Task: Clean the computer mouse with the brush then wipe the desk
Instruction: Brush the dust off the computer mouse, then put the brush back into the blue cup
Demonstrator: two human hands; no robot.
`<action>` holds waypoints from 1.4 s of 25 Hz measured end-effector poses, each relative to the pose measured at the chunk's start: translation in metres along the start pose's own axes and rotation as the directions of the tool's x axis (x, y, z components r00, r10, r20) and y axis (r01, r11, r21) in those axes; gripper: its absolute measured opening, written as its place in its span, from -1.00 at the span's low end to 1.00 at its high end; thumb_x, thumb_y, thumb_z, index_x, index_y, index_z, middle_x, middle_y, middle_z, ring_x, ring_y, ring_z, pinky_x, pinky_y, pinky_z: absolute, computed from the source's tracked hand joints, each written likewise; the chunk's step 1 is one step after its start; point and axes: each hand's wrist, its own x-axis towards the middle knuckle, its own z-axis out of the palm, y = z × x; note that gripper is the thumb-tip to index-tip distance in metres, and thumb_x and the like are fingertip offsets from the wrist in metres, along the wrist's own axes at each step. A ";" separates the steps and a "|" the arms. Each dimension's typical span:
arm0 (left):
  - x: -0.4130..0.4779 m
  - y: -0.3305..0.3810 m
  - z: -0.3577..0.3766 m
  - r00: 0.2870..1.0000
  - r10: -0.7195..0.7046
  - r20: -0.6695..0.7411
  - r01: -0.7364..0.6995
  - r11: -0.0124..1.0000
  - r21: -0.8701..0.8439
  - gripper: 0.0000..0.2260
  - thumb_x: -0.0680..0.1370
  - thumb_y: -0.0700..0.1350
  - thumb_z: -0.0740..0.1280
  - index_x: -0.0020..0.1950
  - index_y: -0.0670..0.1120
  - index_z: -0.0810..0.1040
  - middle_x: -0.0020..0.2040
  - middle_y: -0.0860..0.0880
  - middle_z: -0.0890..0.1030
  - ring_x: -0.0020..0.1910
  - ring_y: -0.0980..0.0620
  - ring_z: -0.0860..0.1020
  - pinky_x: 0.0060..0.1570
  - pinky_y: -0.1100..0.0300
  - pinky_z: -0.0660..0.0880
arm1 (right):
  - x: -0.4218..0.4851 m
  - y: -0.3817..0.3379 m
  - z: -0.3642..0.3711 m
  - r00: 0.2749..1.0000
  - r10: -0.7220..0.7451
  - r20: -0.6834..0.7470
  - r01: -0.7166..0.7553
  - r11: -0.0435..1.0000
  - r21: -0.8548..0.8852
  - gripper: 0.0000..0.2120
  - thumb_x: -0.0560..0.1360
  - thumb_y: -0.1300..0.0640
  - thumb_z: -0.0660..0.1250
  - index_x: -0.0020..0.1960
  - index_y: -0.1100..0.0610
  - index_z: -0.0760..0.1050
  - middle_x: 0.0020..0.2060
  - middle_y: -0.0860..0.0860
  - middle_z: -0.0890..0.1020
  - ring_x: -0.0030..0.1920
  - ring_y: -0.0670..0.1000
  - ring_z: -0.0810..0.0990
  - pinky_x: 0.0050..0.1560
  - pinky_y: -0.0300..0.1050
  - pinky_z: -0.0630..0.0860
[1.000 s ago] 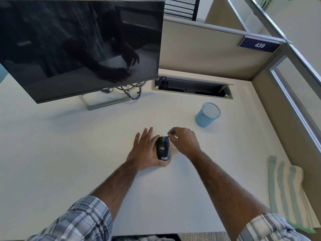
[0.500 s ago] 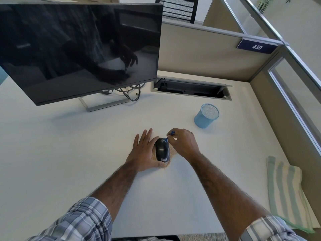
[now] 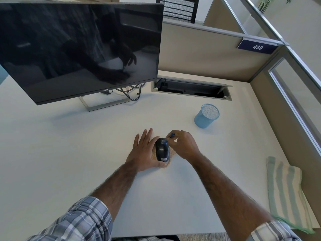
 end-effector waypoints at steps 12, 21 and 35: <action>0.000 -0.001 0.000 1.000 0.004 0.009 -0.004 1.000 -0.003 0.10 0.28 0.60 0.26 0.66 0.09 0.02 0.68 -0.01 -0.27 0.62 -0.01 -0.35 0.58 -0.14 -0.31 | -0.022 0.002 -0.003 0.990 -0.024 0.138 0.021 0.999 0.027 -0.86 0.48 0.15 0.39 0.00 0.11 0.67 -0.12 0.03 0.72 -0.28 -0.10 0.56 -0.28 -0.22 0.49; 0.002 -0.002 -0.001 1.000 0.003 0.018 -0.003 1.000 -0.010 0.20 0.23 0.71 0.12 0.68 0.09 -0.15 0.65 0.04 -0.33 0.62 -0.01 -0.38 0.57 -0.15 -0.31 | -0.027 0.007 -0.019 0.995 0.042 0.090 -0.045 0.998 0.031 -0.88 0.47 0.13 0.36 -0.06 0.08 0.67 -0.20 0.01 0.70 -0.15 0.06 0.65 -0.12 -0.02 0.62; 0.043 0.066 -0.008 0.990 0.052 -0.131 -0.031 0.987 0.157 -0.13 0.52 0.45 -0.45 0.69 -0.03 -0.11 0.68 -0.08 -0.24 0.66 -0.12 -0.23 0.58 -0.21 -0.24 | -0.036 0.032 -0.071 0.972 0.195 -0.133 -0.192 0.981 0.032 -0.87 0.48 0.14 0.29 -0.10 0.04 0.63 -0.25 -0.11 0.66 -0.15 0.04 0.62 -0.09 -0.01 0.60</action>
